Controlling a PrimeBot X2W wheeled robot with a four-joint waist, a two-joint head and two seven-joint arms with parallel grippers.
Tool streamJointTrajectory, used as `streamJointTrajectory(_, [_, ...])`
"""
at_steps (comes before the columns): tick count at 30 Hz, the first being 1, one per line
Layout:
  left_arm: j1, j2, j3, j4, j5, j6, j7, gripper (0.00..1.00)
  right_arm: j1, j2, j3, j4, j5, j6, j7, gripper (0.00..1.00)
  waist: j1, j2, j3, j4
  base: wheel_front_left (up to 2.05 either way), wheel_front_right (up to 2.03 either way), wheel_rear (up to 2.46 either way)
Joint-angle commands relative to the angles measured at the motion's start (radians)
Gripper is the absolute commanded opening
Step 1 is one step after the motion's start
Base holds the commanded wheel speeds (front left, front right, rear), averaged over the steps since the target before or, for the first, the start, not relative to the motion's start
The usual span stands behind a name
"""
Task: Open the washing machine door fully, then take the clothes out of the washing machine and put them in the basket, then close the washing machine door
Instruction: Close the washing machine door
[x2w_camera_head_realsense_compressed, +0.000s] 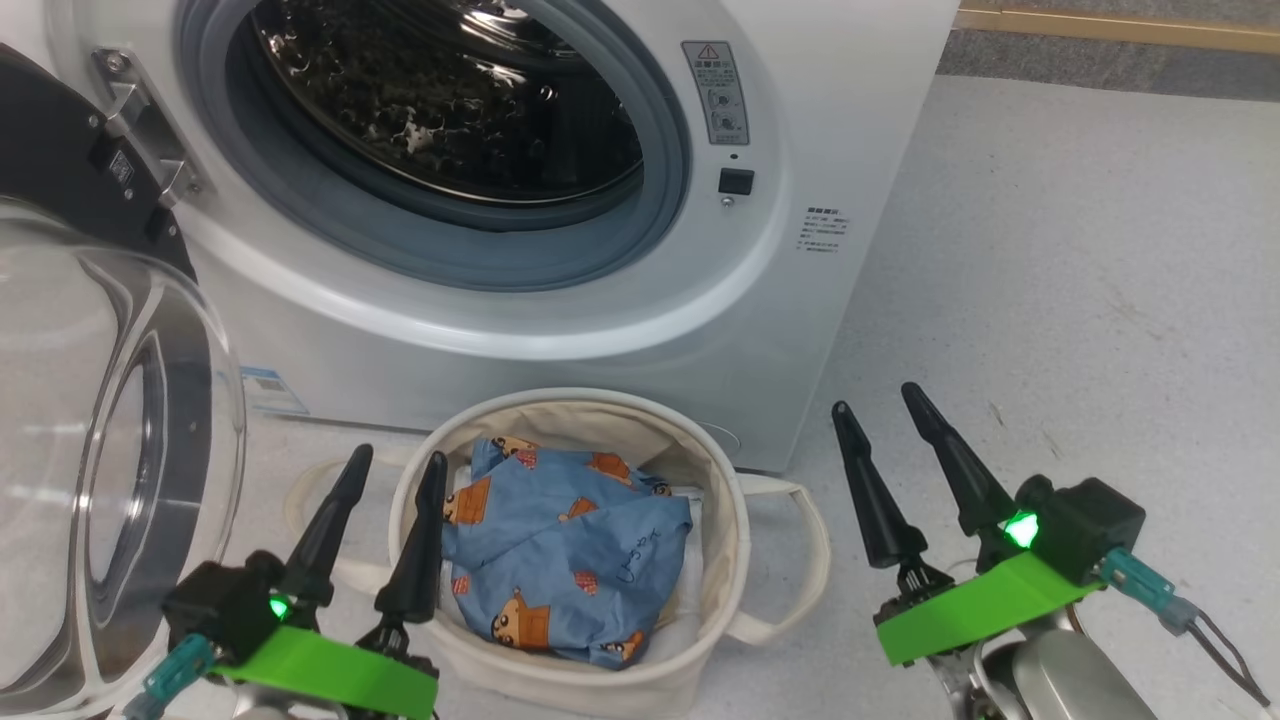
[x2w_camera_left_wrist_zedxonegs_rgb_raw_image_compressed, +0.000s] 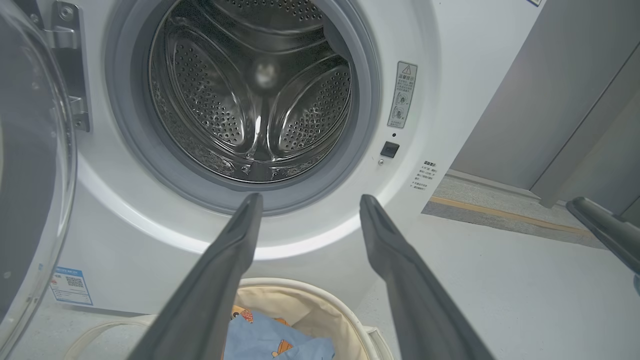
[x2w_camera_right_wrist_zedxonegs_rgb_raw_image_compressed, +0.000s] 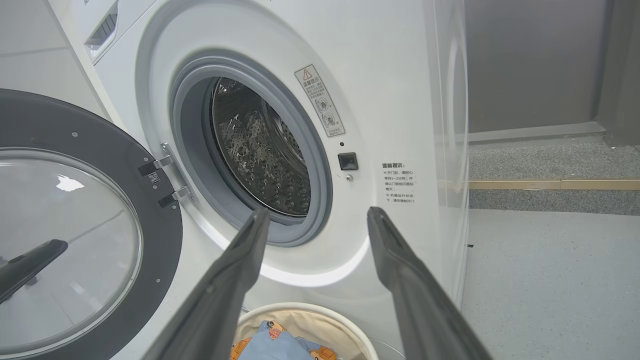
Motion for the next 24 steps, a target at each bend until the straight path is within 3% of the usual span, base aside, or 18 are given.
streamJointTrajectory(1, [-0.044,0.024,0.047,-0.025,-0.004,0.006,-0.01,1.0,-0.021,0.0,0.018,-0.036,0.001,0.008,-0.007,1.0,0.0,-0.0001,0.0,-0.001,0.0,0.0,0.0])
streamJointTrajectory(10, [-0.042,0.025,0.057,-0.013,-0.023,0.001,-0.011,1.0,-0.021,-0.001,0.014,-0.036,0.003,0.008,-0.008,1.0,0.0,-0.0001,0.002,0.0,-0.79,0.71,0.08])
streamJointTrajectory(24, [-0.041,0.023,0.054,0.009,-0.018,0.017,0.001,1.0,-0.022,-0.005,0.018,-0.035,0.006,0.008,-0.01,1.0,0.0,-0.0001,0.002,0.007,-1.92,1.87,0.05])
